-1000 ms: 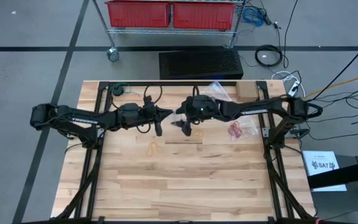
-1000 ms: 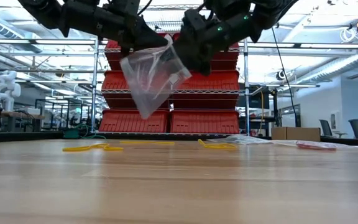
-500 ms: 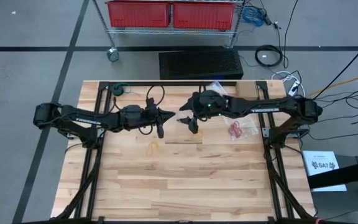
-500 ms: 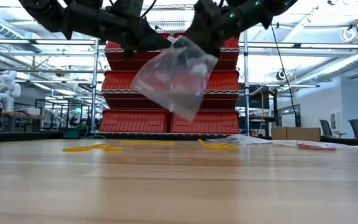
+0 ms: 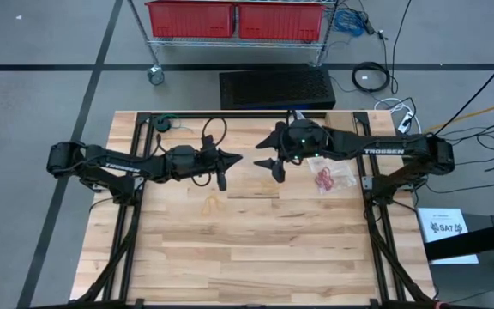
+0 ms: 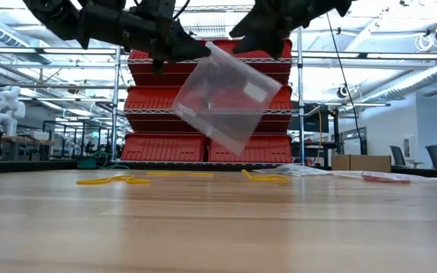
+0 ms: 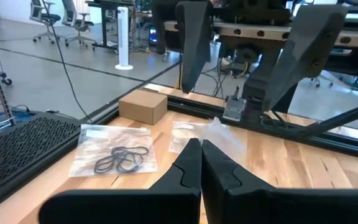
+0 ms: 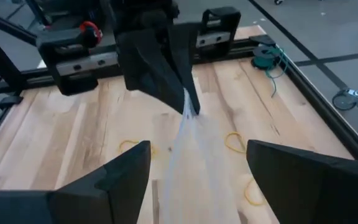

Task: Sort rubber bands
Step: Put the right yellow rubber band into the zip bag

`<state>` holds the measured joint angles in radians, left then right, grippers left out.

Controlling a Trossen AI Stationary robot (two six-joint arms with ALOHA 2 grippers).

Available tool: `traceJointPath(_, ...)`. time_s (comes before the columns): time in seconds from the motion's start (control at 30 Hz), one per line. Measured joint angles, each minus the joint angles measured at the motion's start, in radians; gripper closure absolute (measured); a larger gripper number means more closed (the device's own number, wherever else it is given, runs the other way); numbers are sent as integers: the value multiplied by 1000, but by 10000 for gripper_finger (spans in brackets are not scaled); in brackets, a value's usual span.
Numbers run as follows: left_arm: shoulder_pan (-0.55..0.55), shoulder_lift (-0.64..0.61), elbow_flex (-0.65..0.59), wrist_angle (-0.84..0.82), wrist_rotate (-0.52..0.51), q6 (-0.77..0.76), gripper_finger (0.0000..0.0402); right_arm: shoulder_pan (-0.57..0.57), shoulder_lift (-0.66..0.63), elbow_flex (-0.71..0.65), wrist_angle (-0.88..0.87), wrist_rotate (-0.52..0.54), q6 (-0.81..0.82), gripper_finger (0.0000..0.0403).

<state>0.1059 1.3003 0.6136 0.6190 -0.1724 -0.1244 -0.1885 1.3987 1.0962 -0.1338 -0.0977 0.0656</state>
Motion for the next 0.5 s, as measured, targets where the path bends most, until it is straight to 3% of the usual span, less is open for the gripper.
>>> traceJointPath(0.17, 5, -5, 0, -58, -52, 42, 401, 0, -17, 0, -70, 1, -19, 144)
traceJointPath(0.4, 39, -69, 0, -198, -119, 63, 401, 1, -85, 0, -407, 70, -23, 144)
traceJointPath(0.5, 57, -99, -1, -237, -120, 79, 402, 22, -93, -18, -448, 80, -5, 144)
